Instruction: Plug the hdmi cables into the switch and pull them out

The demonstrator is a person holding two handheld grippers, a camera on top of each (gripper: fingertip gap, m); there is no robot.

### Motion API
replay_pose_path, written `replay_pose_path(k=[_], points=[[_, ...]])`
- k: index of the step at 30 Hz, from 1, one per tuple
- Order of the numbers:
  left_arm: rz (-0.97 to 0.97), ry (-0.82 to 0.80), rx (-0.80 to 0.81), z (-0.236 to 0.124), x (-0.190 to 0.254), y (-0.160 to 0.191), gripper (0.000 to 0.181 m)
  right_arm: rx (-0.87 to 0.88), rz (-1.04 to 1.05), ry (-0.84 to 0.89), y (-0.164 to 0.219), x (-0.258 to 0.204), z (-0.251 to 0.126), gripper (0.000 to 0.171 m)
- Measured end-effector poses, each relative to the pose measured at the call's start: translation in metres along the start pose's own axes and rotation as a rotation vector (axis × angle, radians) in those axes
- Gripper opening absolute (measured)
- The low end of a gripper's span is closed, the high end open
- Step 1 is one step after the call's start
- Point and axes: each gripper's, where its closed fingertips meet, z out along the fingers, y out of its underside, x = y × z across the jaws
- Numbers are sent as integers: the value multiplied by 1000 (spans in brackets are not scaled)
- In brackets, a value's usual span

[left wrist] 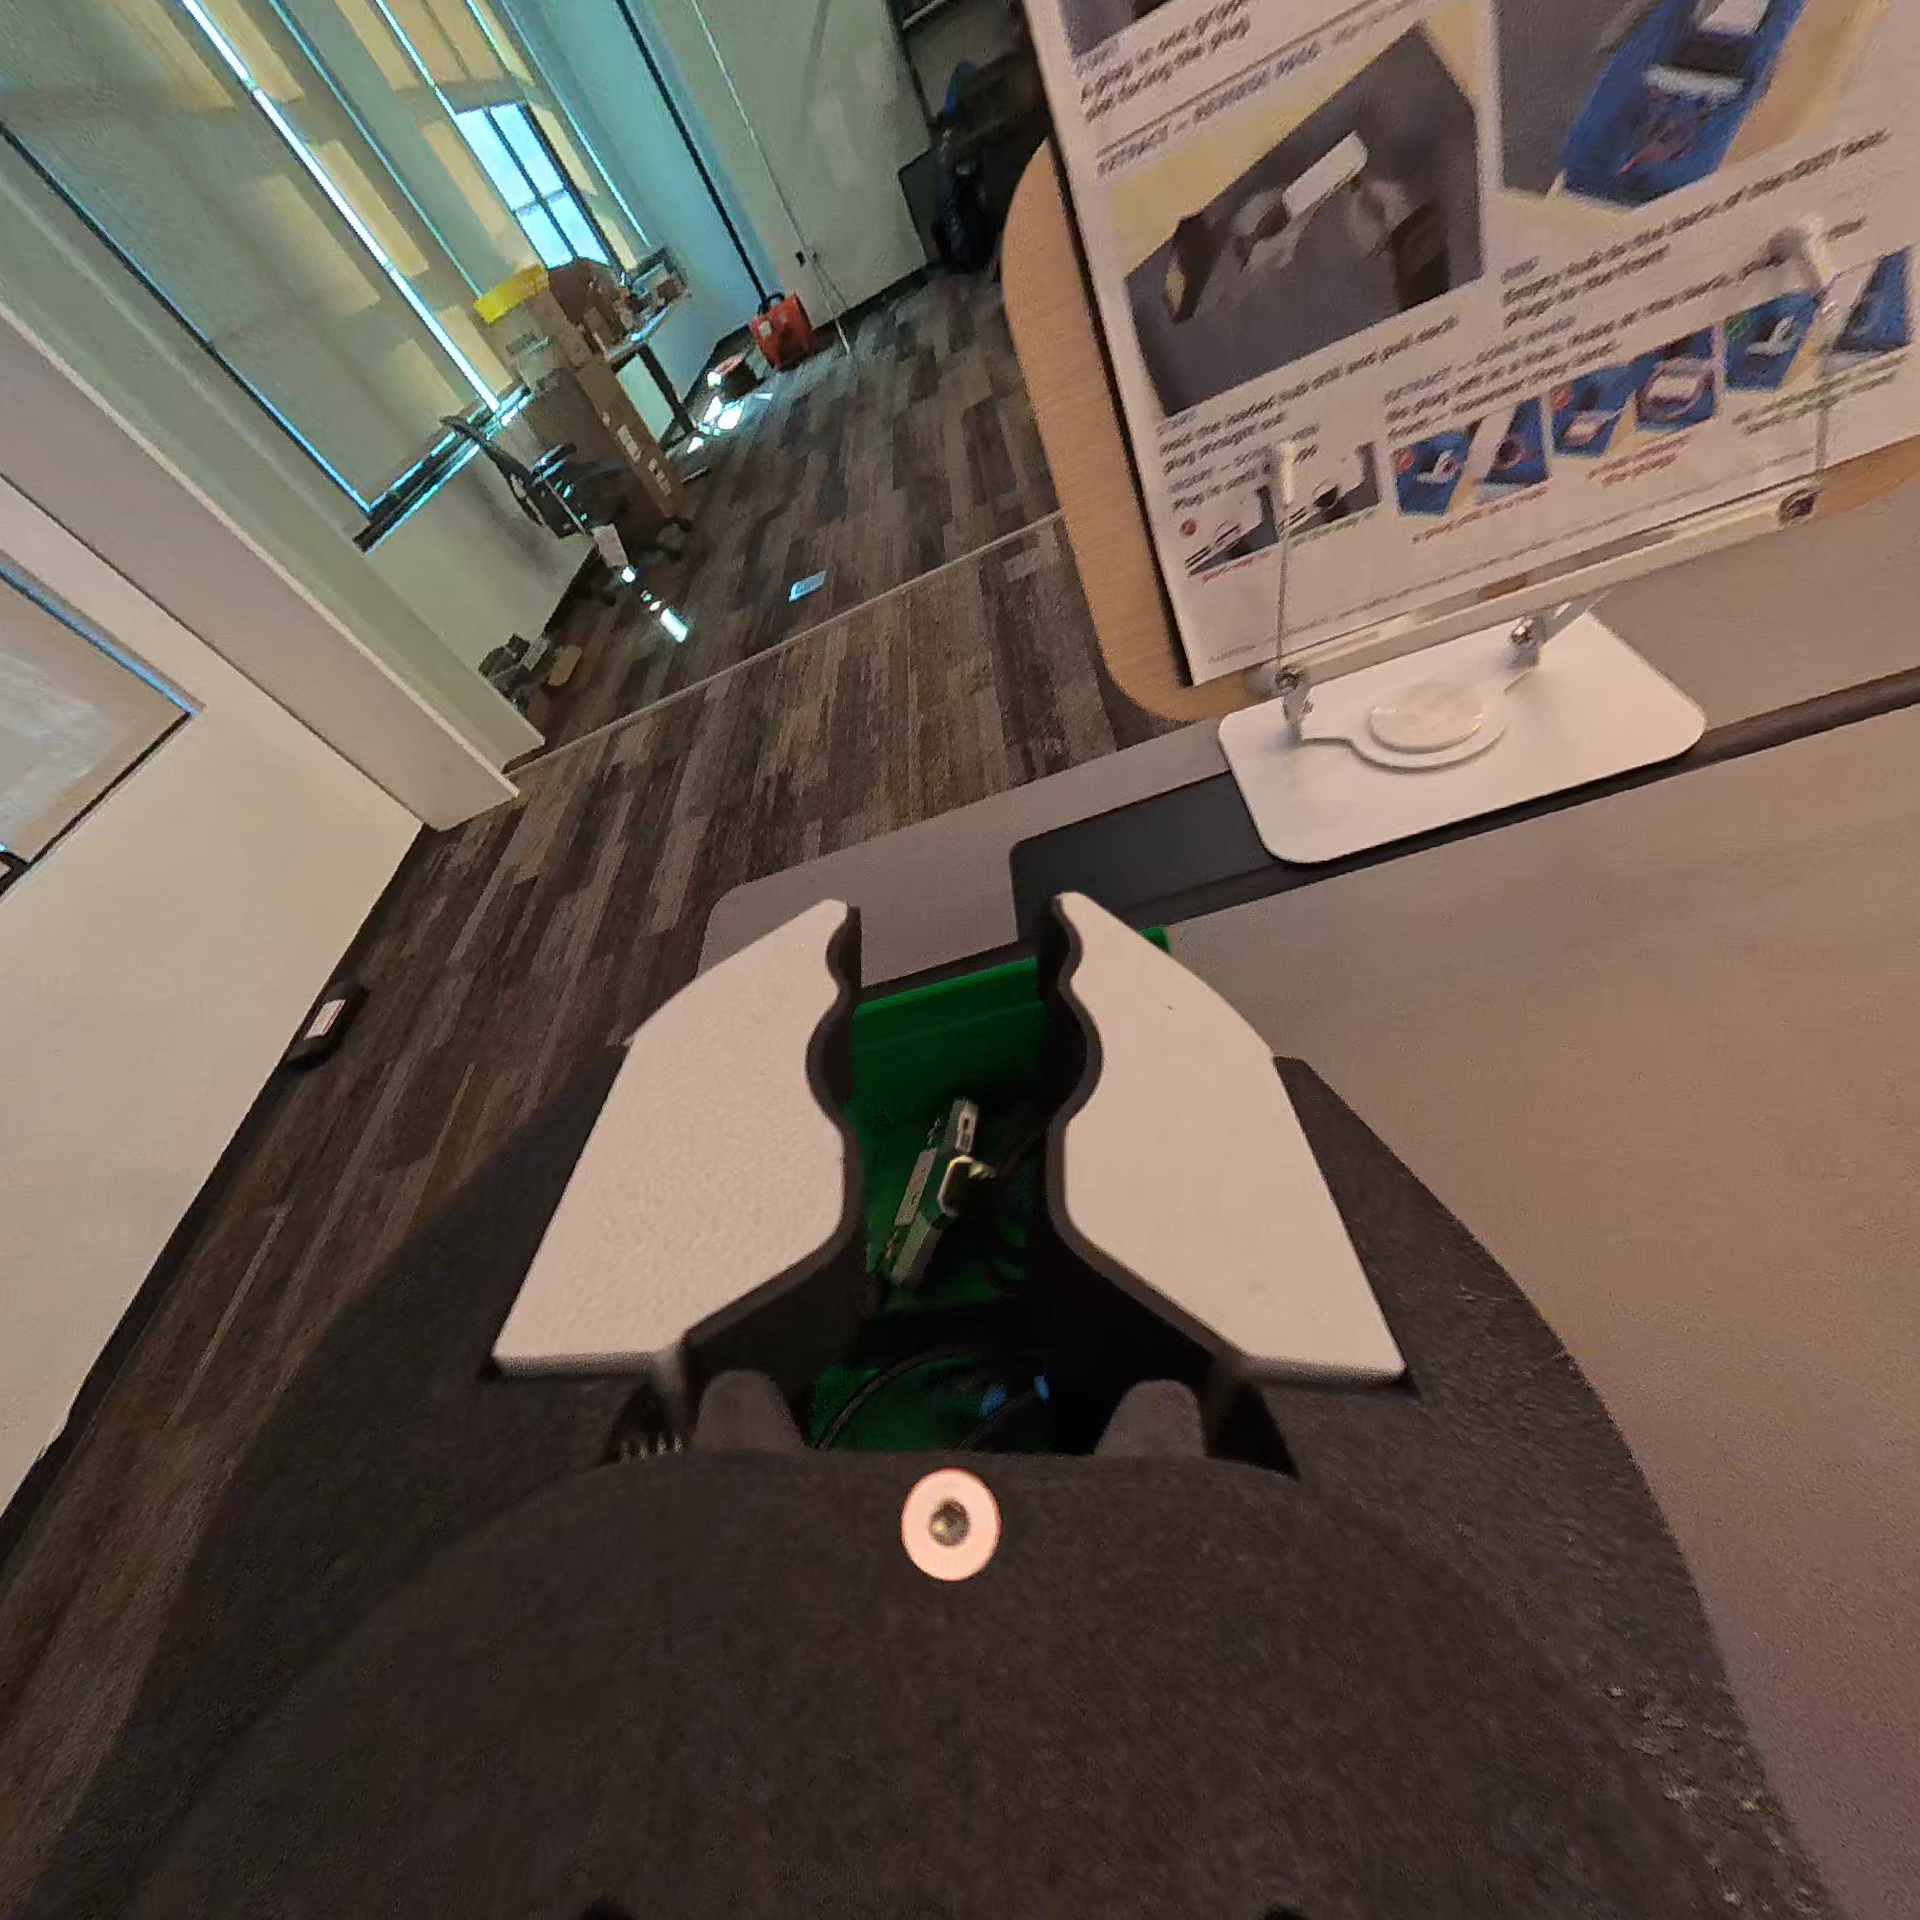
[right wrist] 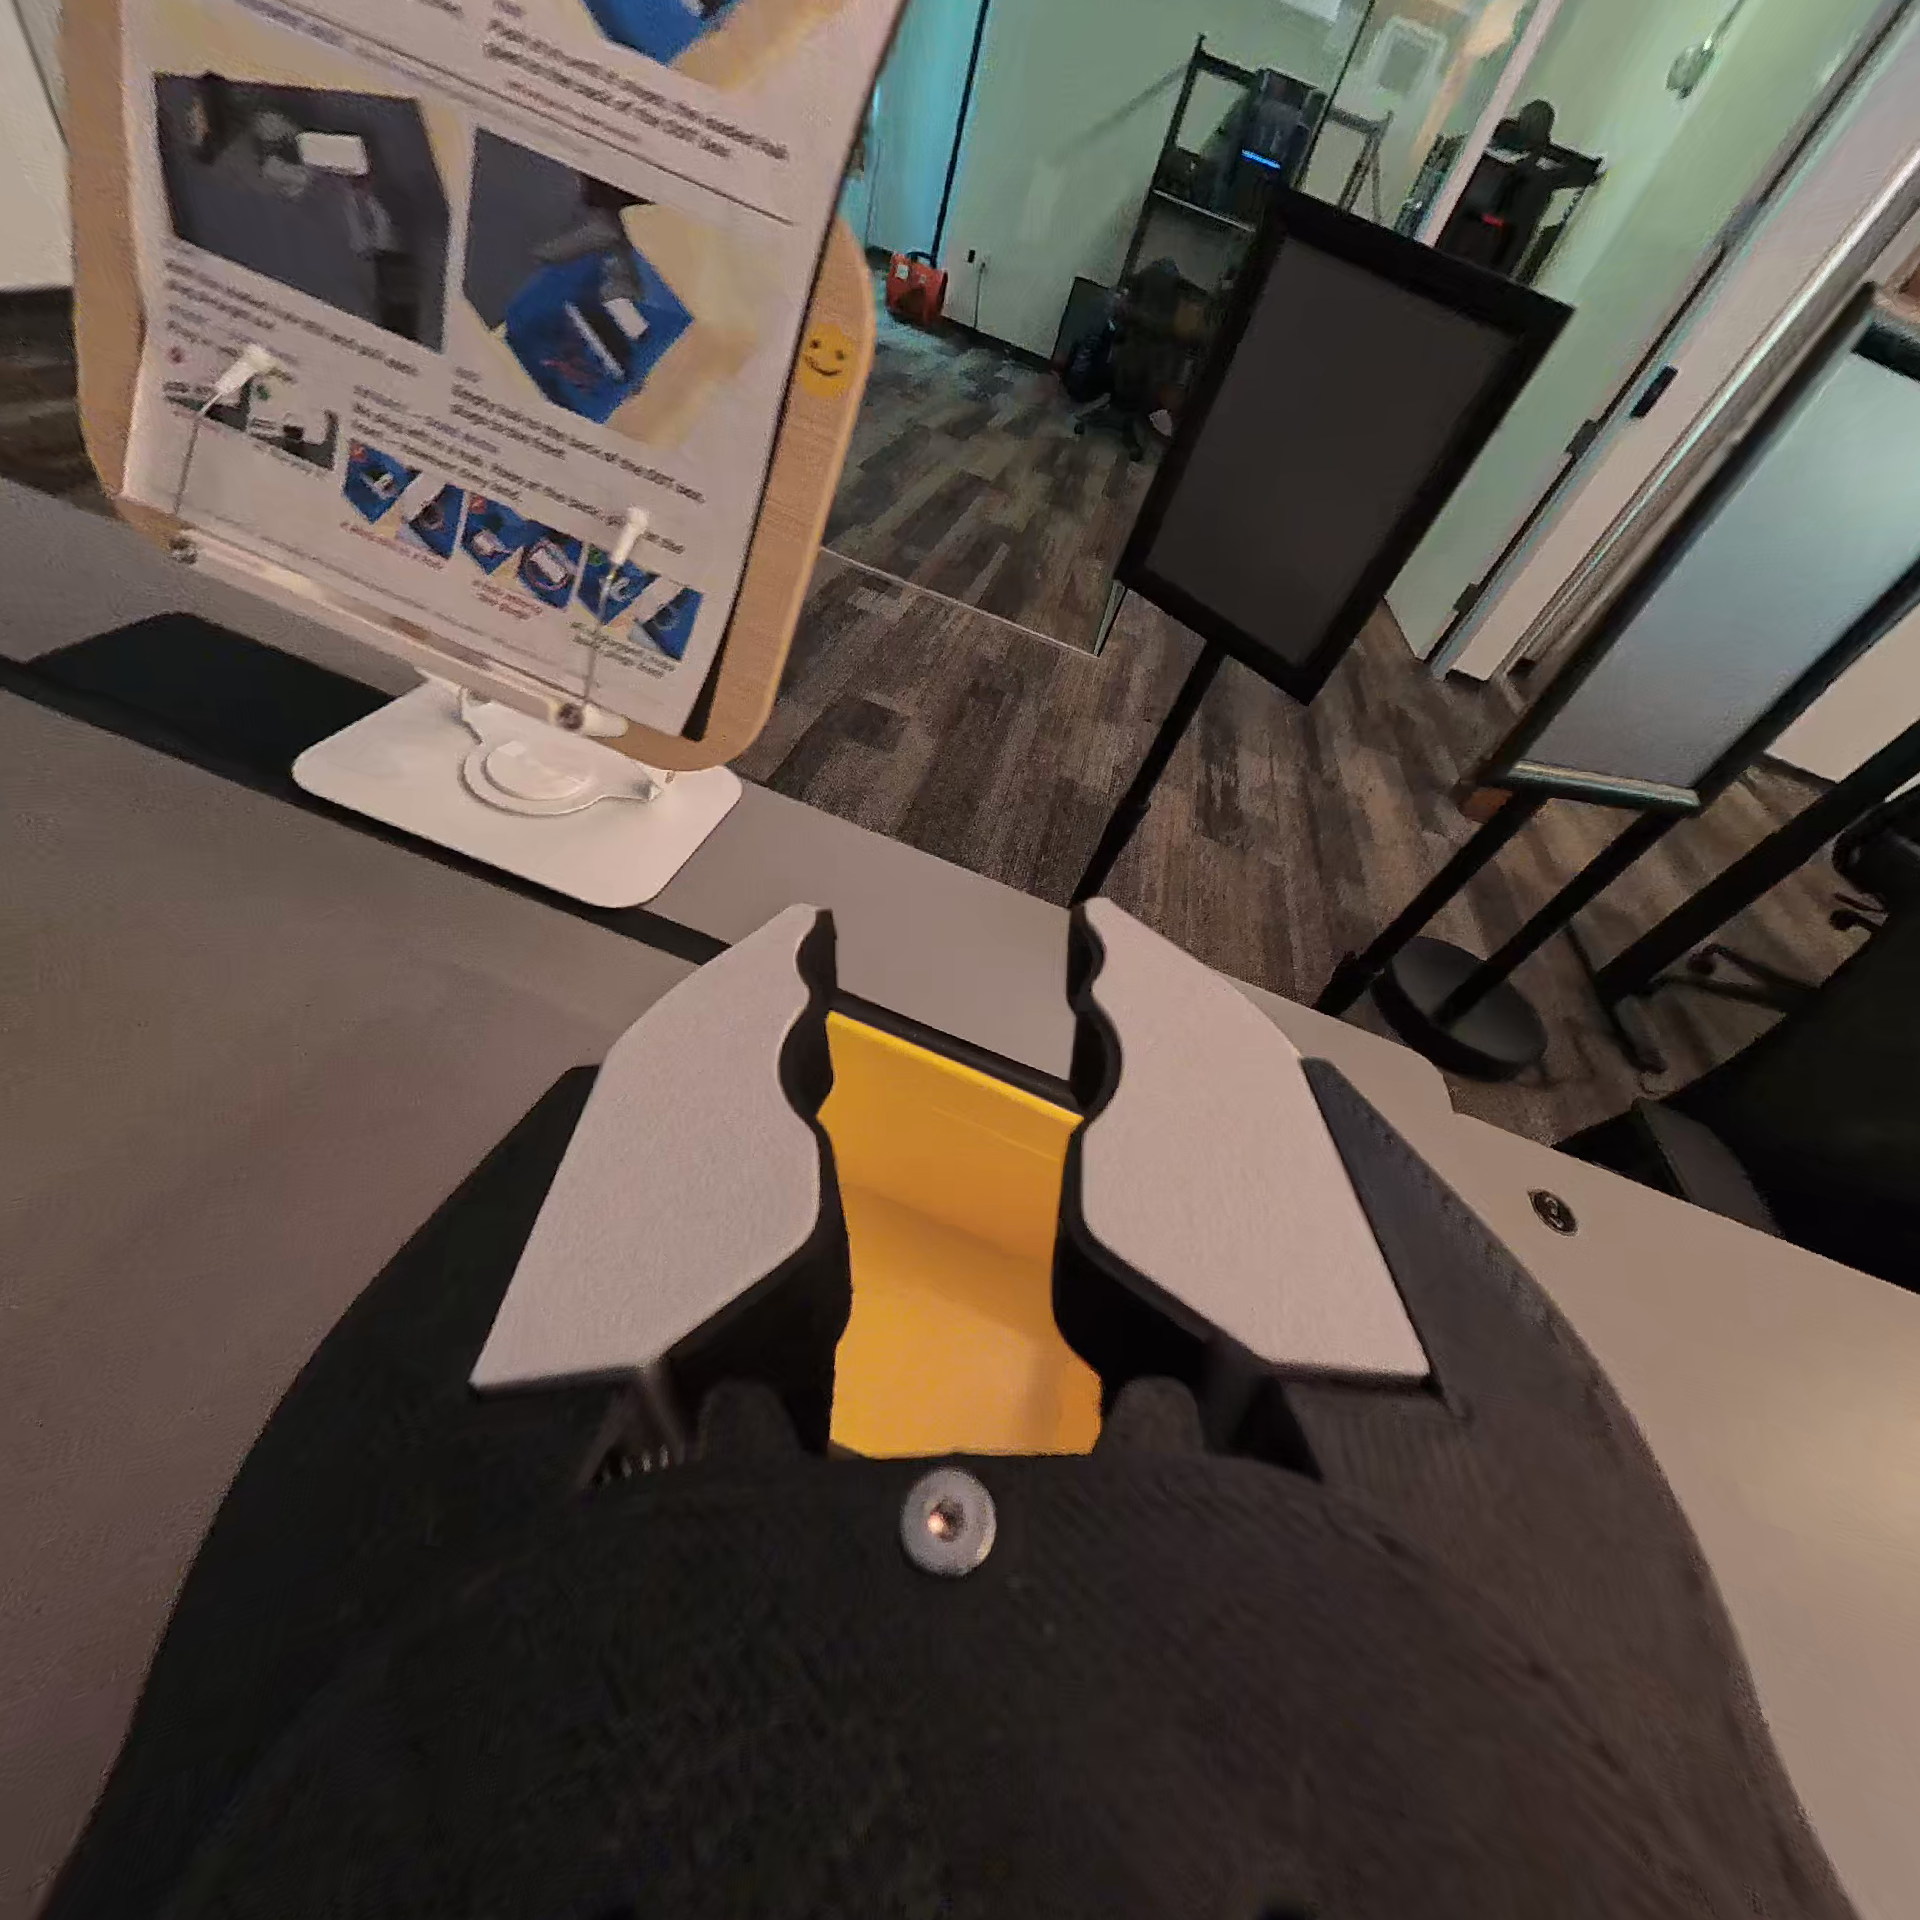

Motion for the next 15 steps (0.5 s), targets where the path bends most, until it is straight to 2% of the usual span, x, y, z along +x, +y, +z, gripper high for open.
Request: replay_pose_path(k=[4, 7, 12, 15], points=[[-1, 49, 37, -8, 17, -11, 35, -30, -25, -29, 4, -18, -3, 55], [-54, 137, 63, -17, 36, -16, 44, -12, 32, 42, 8, -13, -7, 67], [-144, 241, 119, -19, 82, -30, 67, 95, 219, -85, -14, -70, -11, 77], [-152, 261, 114, -8, 114, -30, 94, 81, 222, -126, -20, -115, 0, 86]])
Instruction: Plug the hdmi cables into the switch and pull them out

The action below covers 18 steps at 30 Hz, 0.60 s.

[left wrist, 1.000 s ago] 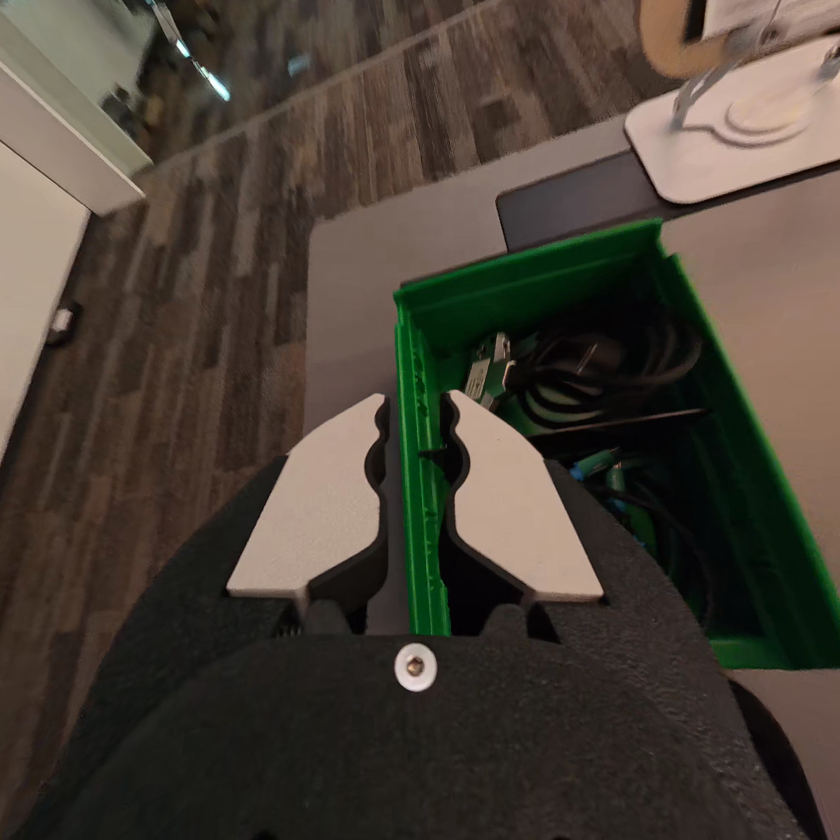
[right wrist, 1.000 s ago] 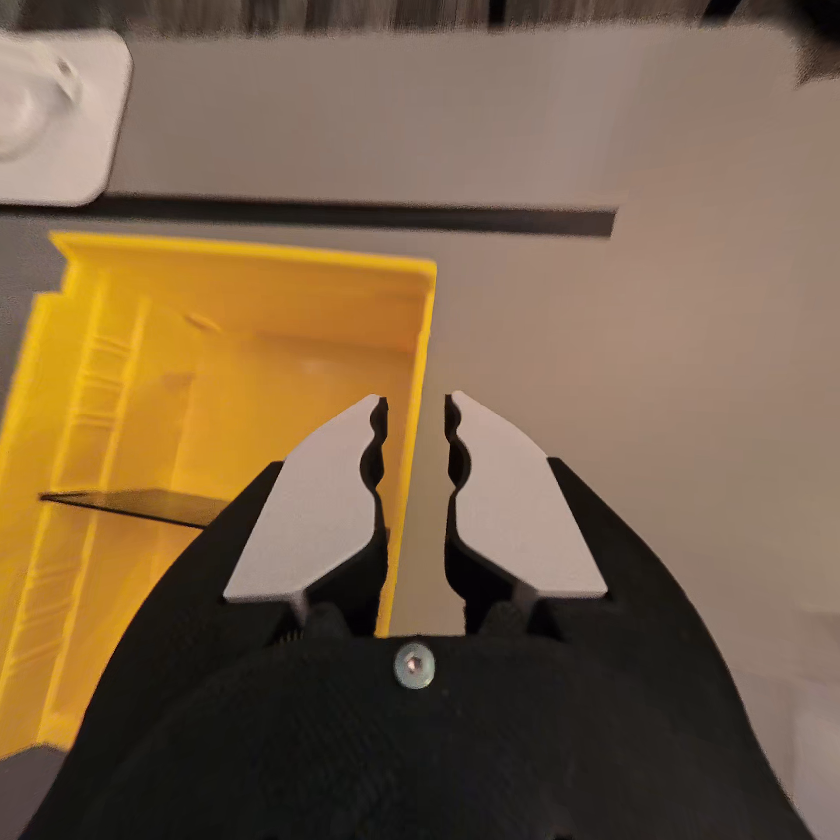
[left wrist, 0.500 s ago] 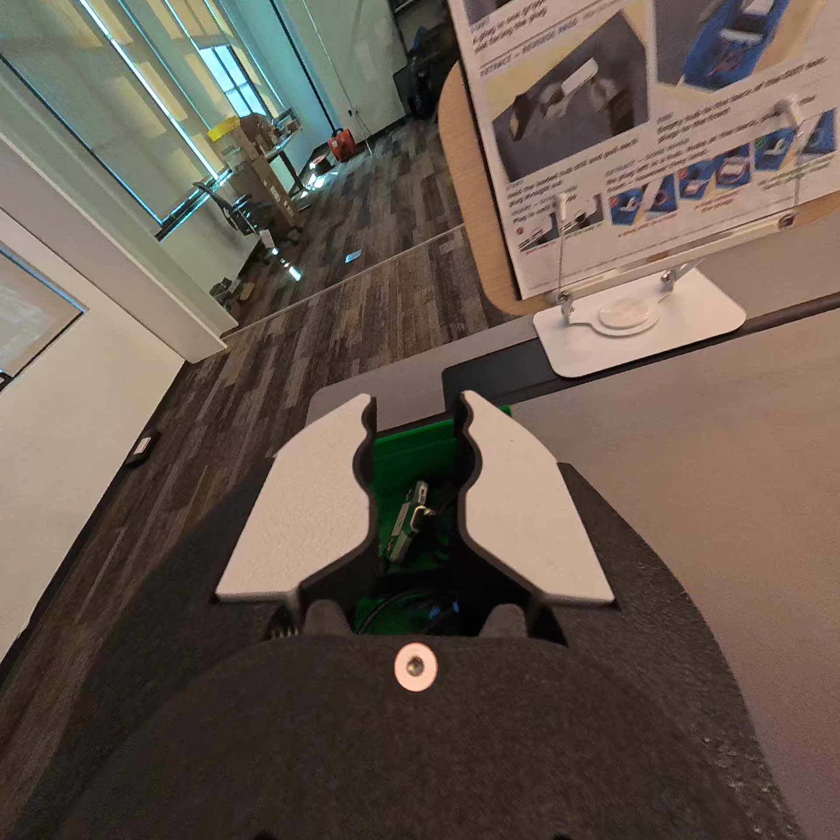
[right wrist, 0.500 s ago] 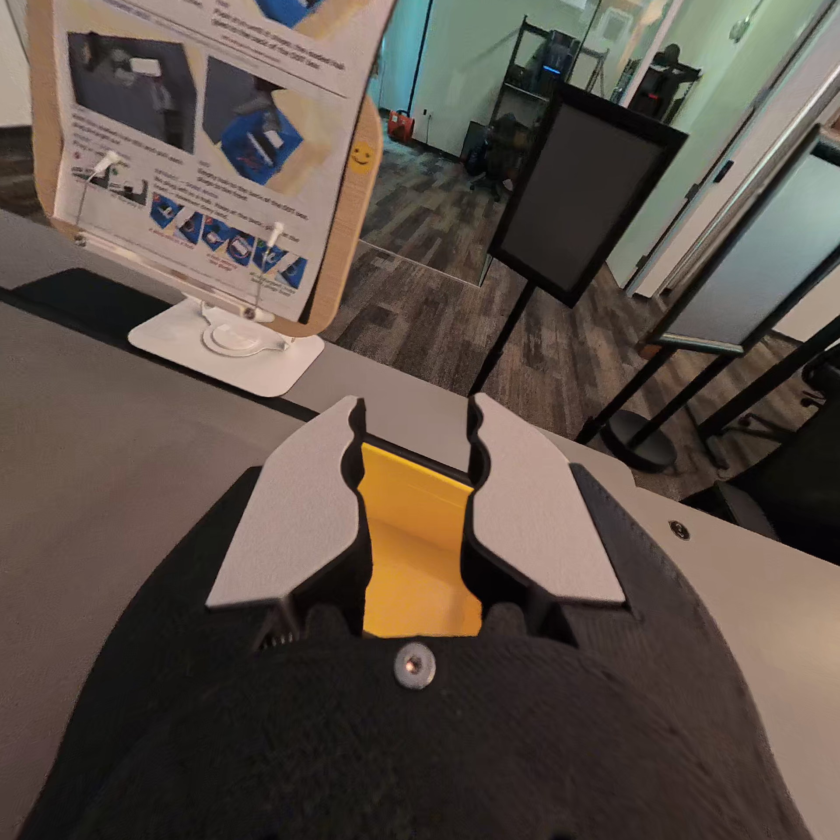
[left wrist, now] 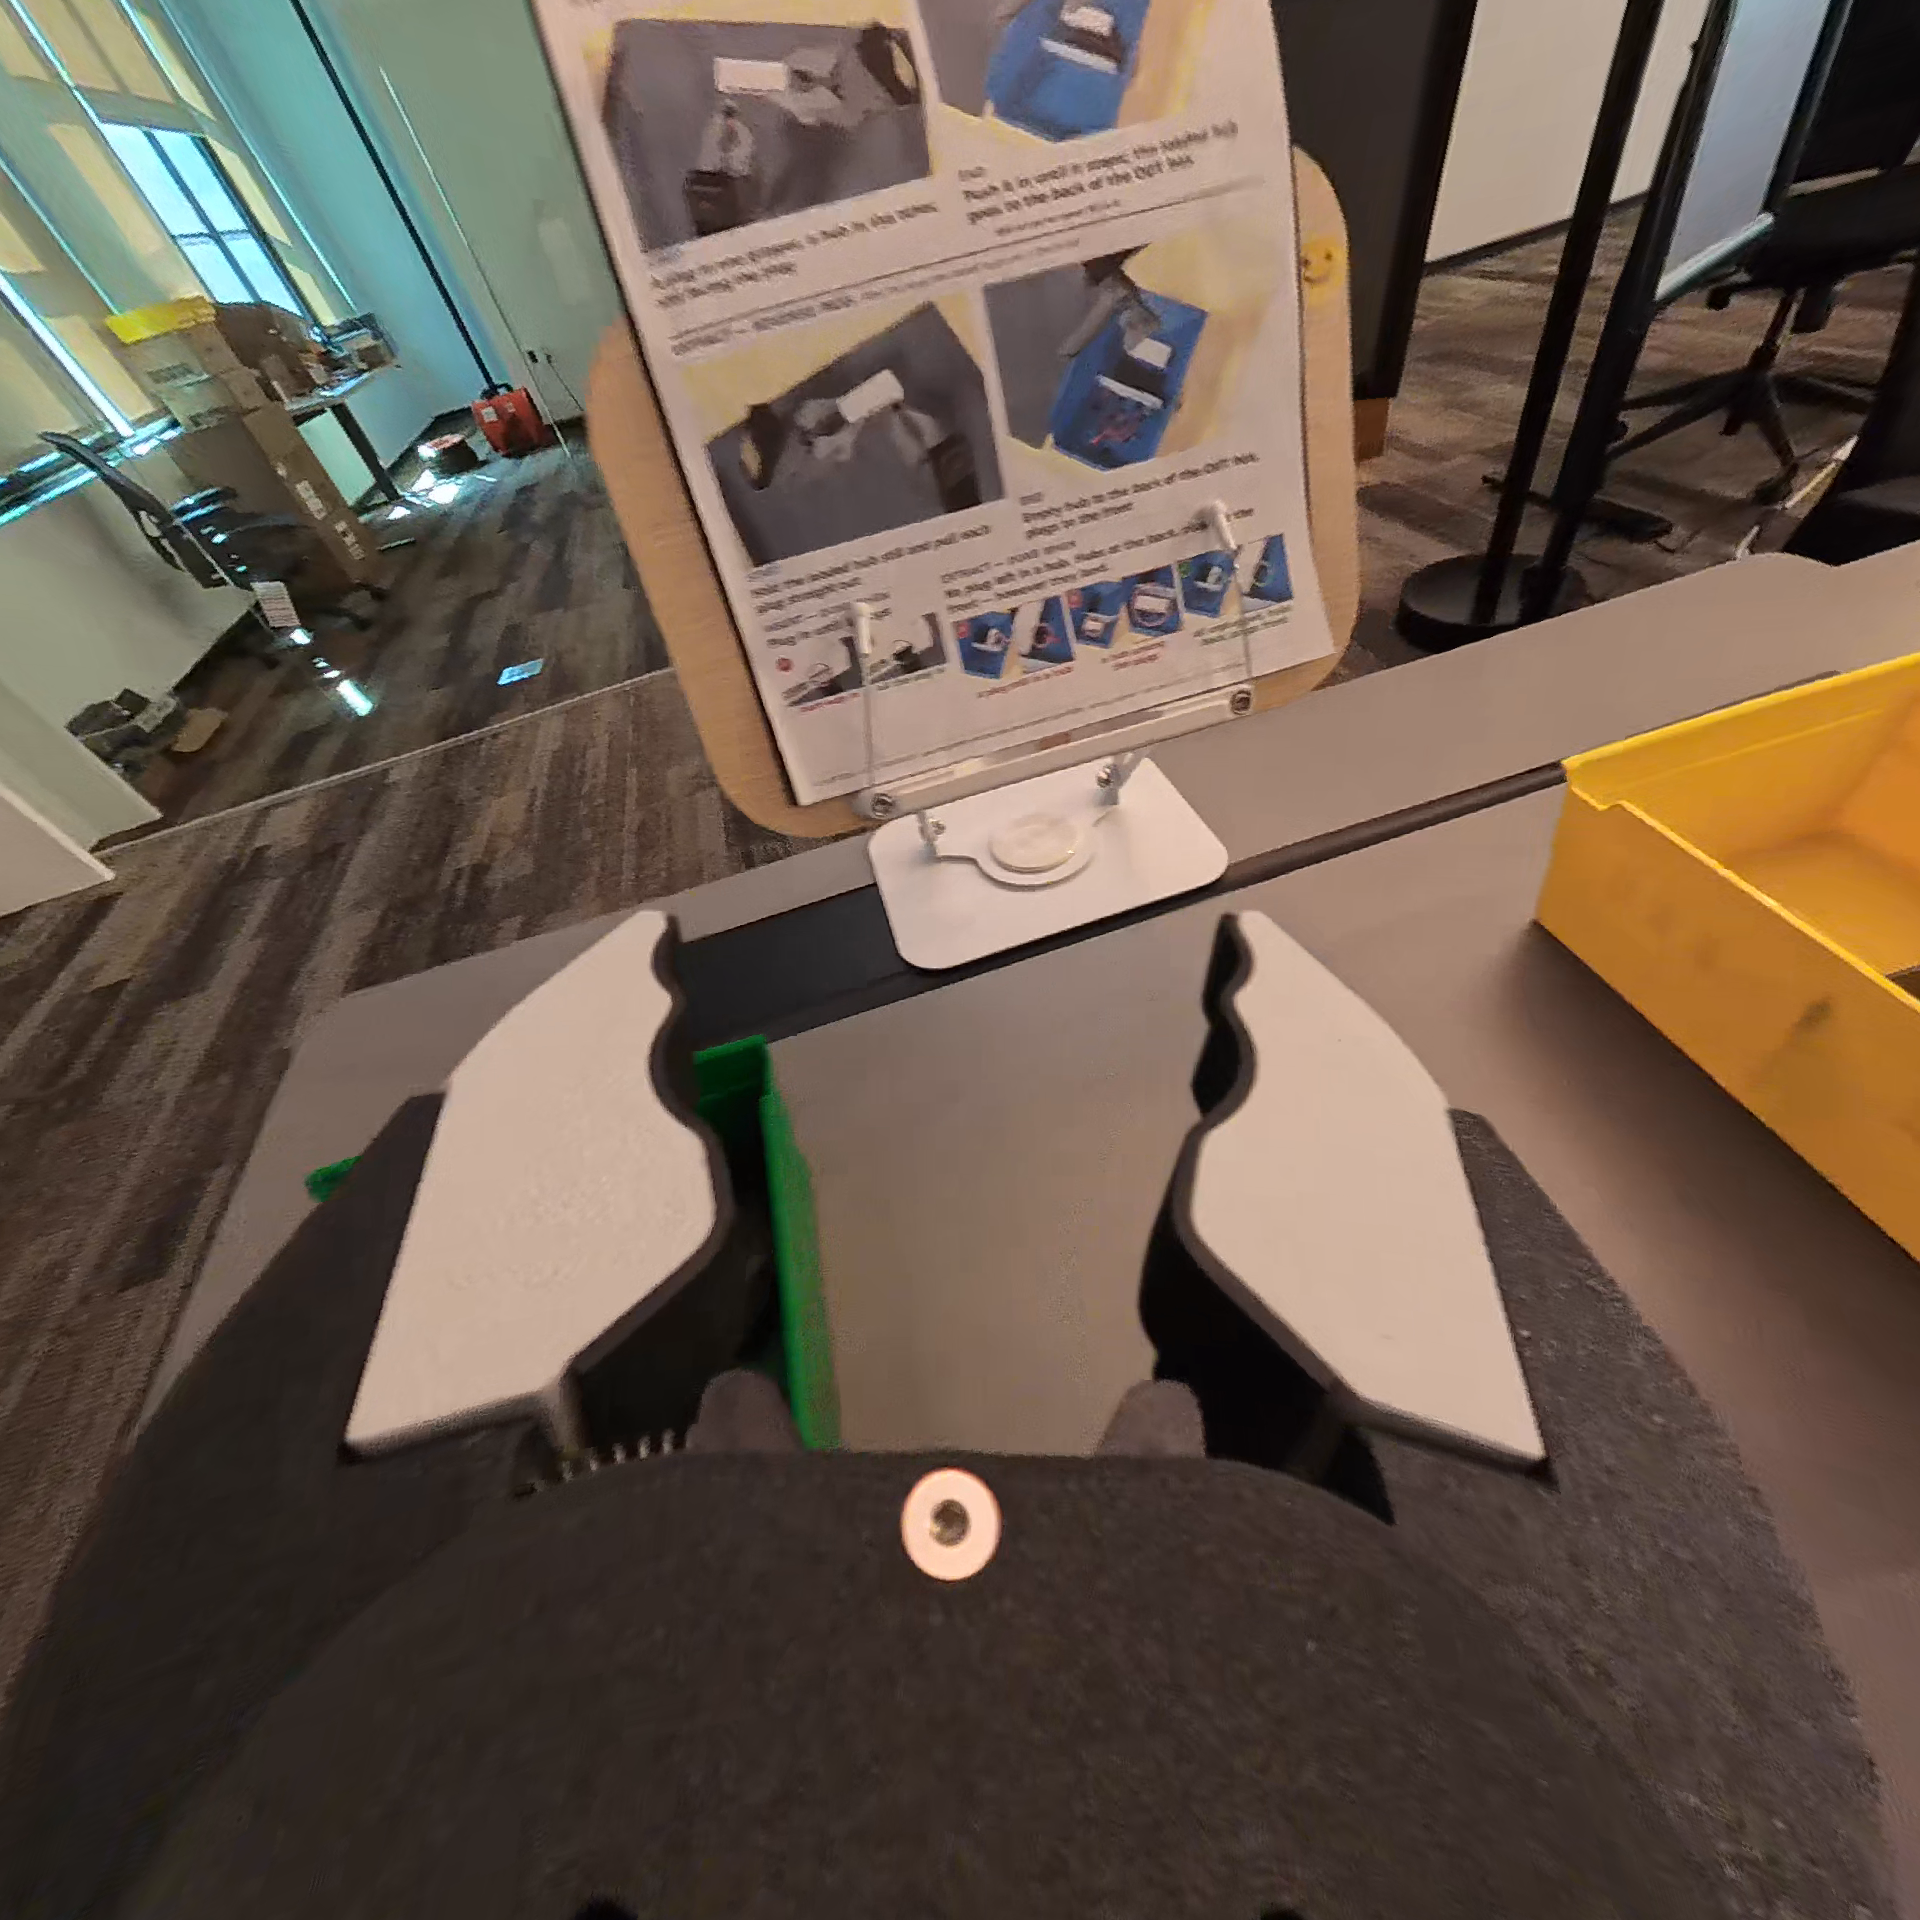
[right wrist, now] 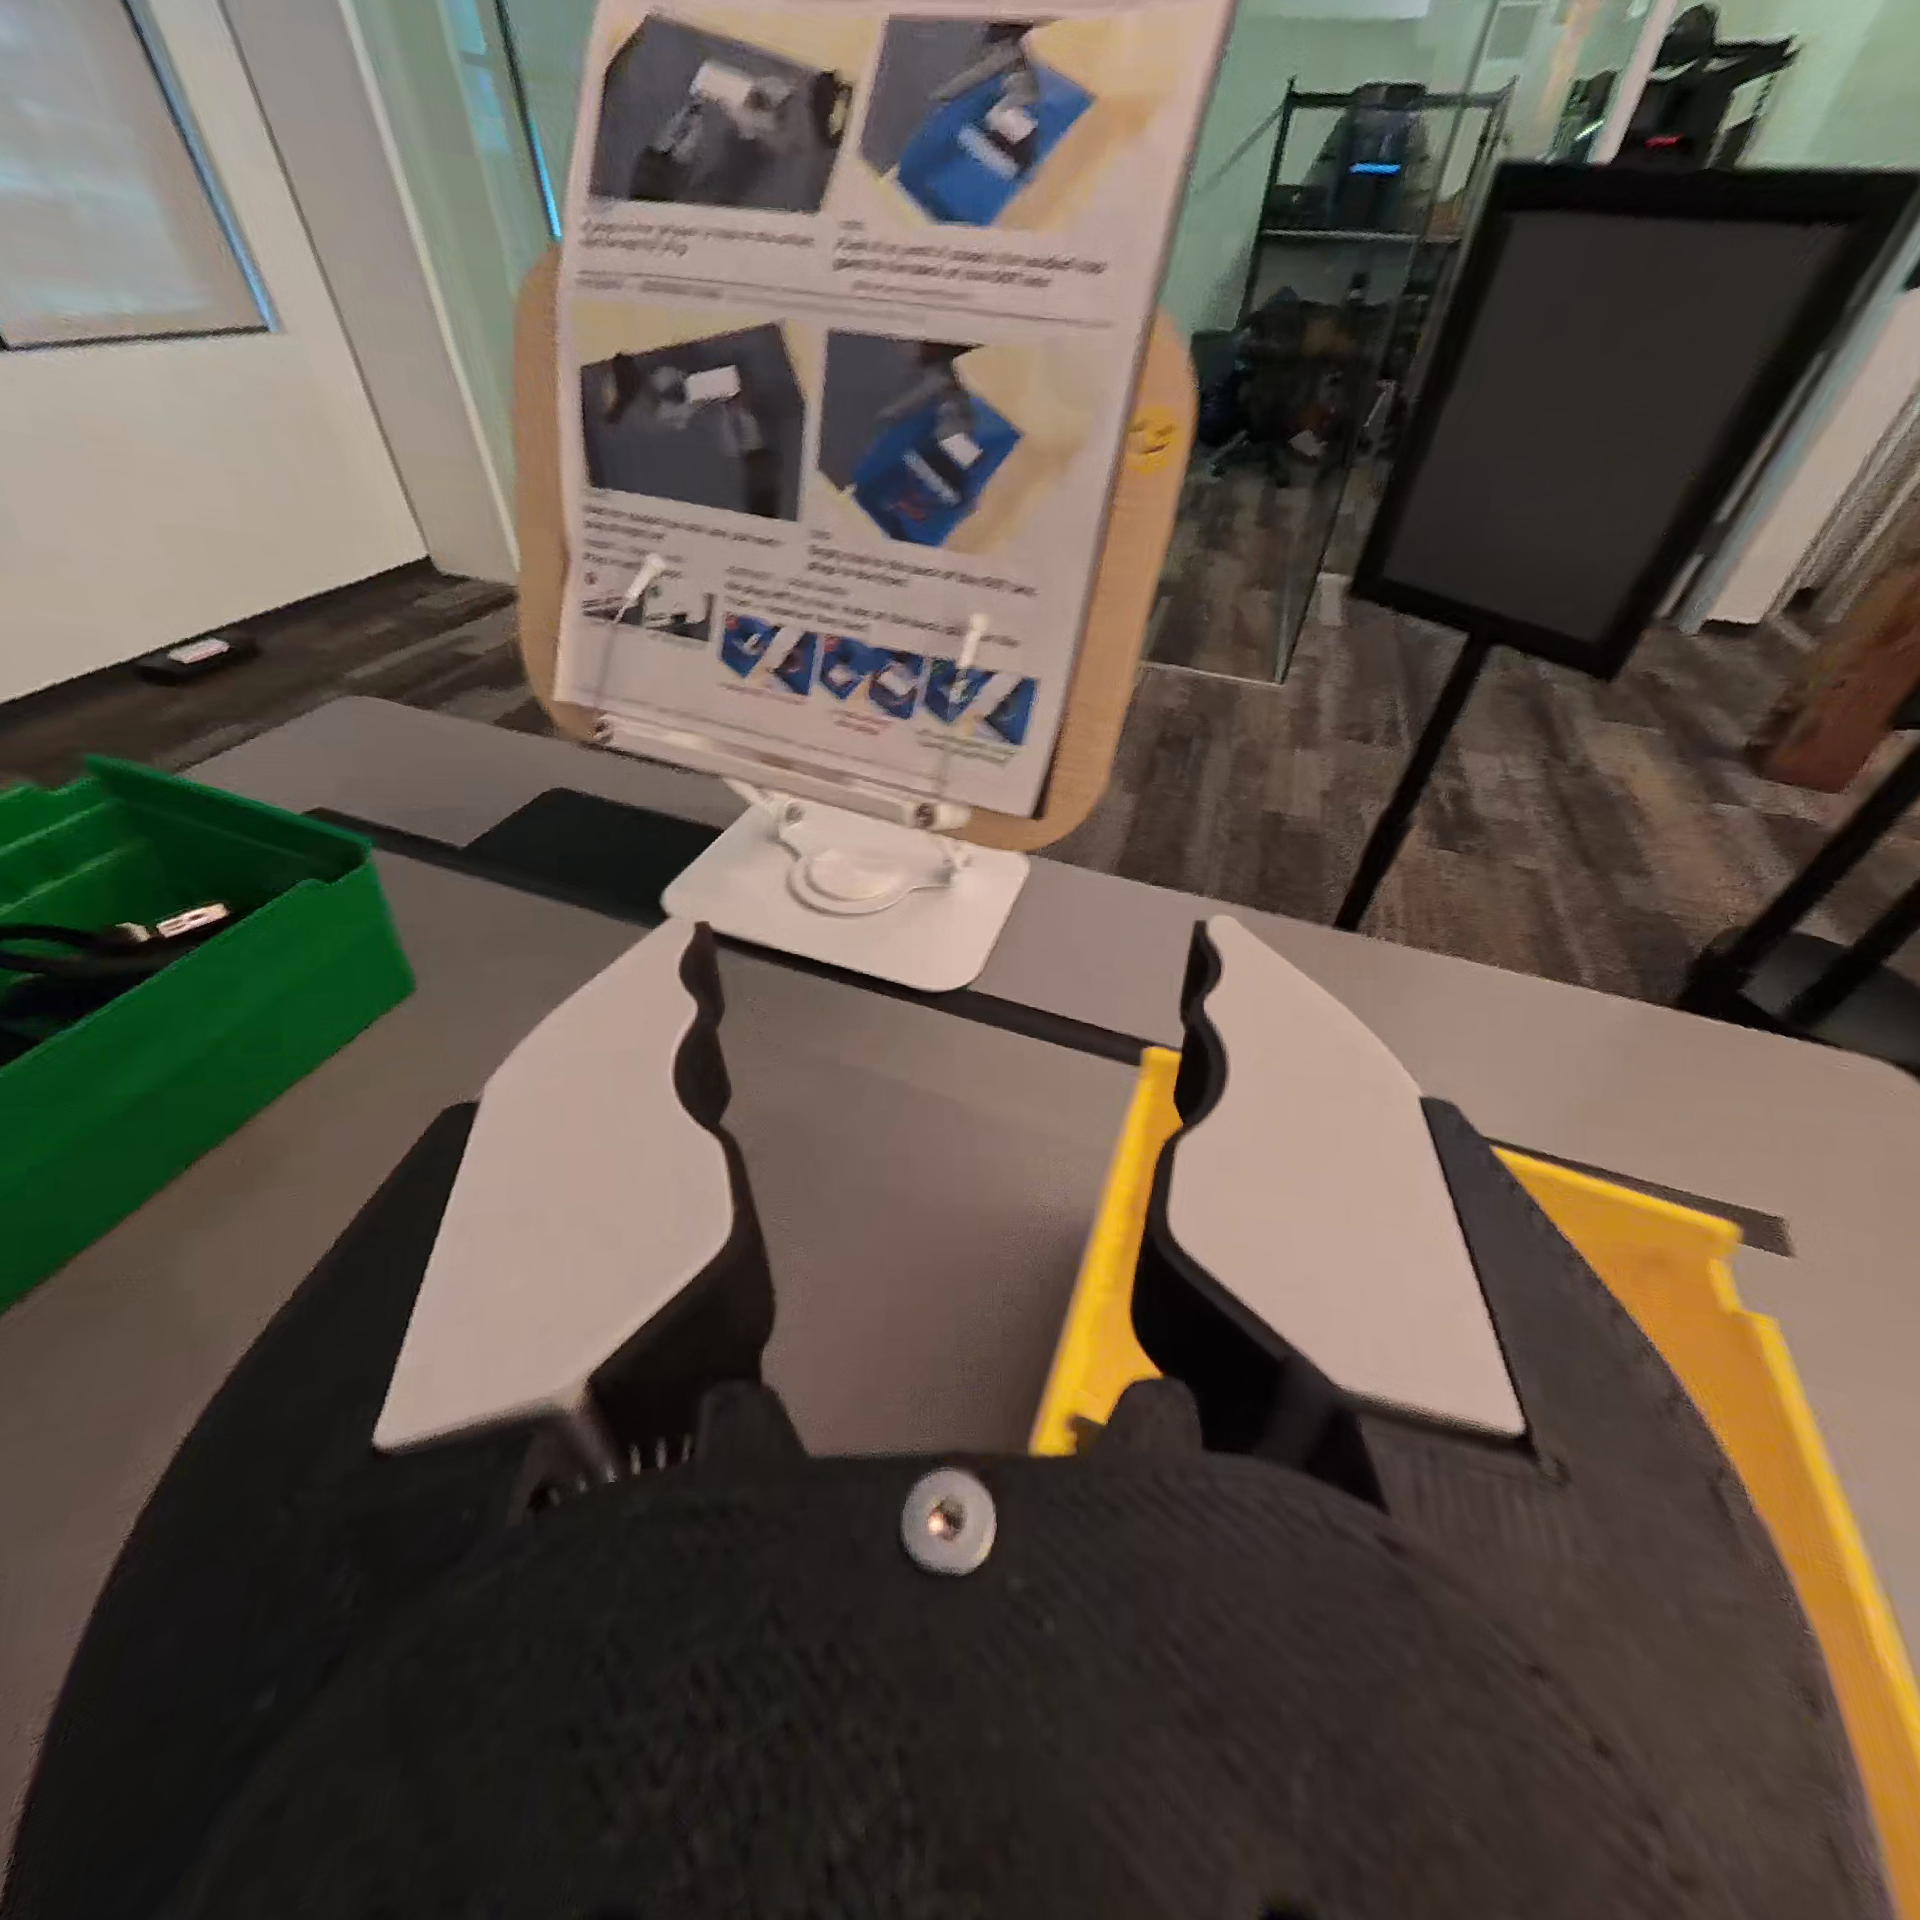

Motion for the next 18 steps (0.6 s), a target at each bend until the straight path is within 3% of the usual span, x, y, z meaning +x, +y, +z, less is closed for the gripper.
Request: replay_pose_path(k=[4, 7, 18], points=[[47, -5, -87, 29, 30, 36, 117, -117, -29, 13, 33, -43, 29, 113], [16, -34, -185, 50, 41, 77, 132, -213, -69, 38, 66, -61, 46, 119], [-111, -162, -354, 95, 46, 197, 142, -570, 32, 129, 207, -71, 86, 130]])
